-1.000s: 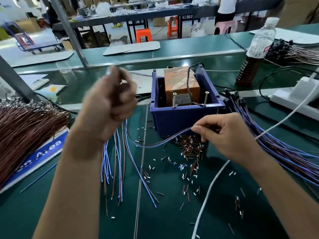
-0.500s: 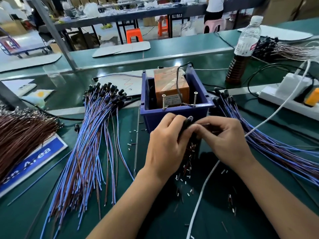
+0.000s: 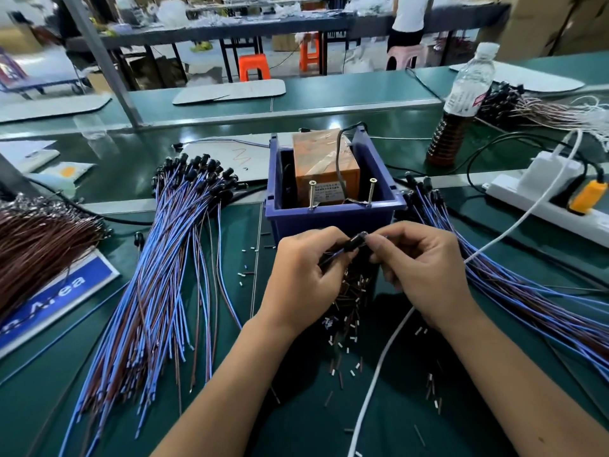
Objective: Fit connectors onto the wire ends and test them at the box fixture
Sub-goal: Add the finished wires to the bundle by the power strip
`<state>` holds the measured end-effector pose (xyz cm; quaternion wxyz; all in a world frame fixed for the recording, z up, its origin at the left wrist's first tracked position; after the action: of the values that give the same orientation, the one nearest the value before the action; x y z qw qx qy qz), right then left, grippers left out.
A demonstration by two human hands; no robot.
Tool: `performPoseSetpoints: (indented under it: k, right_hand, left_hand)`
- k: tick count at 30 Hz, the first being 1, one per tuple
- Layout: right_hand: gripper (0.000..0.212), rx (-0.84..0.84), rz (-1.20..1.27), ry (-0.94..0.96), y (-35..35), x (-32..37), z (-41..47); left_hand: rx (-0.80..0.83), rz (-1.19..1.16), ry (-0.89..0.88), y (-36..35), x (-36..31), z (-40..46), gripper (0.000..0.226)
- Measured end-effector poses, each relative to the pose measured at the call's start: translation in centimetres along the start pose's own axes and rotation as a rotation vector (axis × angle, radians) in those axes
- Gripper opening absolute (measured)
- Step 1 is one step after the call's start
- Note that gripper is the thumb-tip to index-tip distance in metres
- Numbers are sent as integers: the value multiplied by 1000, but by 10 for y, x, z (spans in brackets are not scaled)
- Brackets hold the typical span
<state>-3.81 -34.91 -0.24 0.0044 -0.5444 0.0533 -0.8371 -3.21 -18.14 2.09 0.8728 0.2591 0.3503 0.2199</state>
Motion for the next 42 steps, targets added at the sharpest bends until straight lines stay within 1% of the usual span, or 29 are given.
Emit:
performPoseSetpoints:
  k: [2, 5, 10, 14, 18, 21, 23, 25, 26, 28, 31, 33, 36, 38, 39, 42]
  right_hand:
    - [9, -23, 6, -15, 4, -3, 1]
    - [10, 5, -44, -9, 2, -5, -1]
    - [11, 58, -31, -19, -7, -7, -2]
    - [14, 1, -23, -22, 1, -8, 0]
    - [16, -3, -17, -2, 1, -5, 0]
    - [19, -89, 11, 45, 10, 3, -2]
    - [15, -105, 13, 78, 11, 8, -4]
    - [4, -68, 16, 90, 2, 11, -7]
    - [4, -49, 30, 84, -4, 10, -8]
    - [9, -35, 85, 63, -15, 7, -10]
    - [6, -76, 167, 50, -19, 7, -11]
    - [9, -96, 185, 56, -17, 9, -13]
    - [8, -85, 211, 55, -16, 11, -13]
    - [4, -90, 212, 76, -16, 14, -13]
    - [2, -101, 209, 92, -15, 16, -14]
    - [7, -157, 234, 146, -11, 21, -14]
  left_hand:
    - [-17, 29, 38, 0, 4, -1, 12]
    - [-51, 77, 87, -1, 7, -3, 15]
    - [-28, -18, 95, -5, 6, -3, 17]
    - [-68, -50, 147, -2, 11, -3, 19]
    - [-76, -105, 161, -2, 10, -5, 21]
    - [-150, -146, 201, 5, 16, -6, 22]
    - [-214, -220, 246, 11, 22, -7, 22]
    - [-250, -273, 272, 12, 22, -8, 18]
    - [-250, -292, 276, 11, 20, -8, 17]
    - [-233, -322, 271, 6, 15, -10, 15]
    - [-215, -348, 258, 0, 10, -11, 12]
    - [-212, -354, 244, -2, 6, -11, 11]
    - [-218, -341, 225, -1, 0, -11, 11]
    - [-263, -260, 193, 5, -3, -12, 12]
    - [-308, -191, 168, 10, -6, -12, 13]
    - [-500, -42, 109, 30, -13, -16, 14]
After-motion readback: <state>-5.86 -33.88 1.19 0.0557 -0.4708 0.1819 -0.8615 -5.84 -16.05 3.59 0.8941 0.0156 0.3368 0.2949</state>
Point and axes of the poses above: each hand's wrist, its own z-axis towards the middle knuckle, its own y-axis out of the back of the hand, x = y × z, the point moved 8 cm from there along z, towards the middle knuckle, and after that the axes turned 11 degrees about z, right-handed, at the moved point
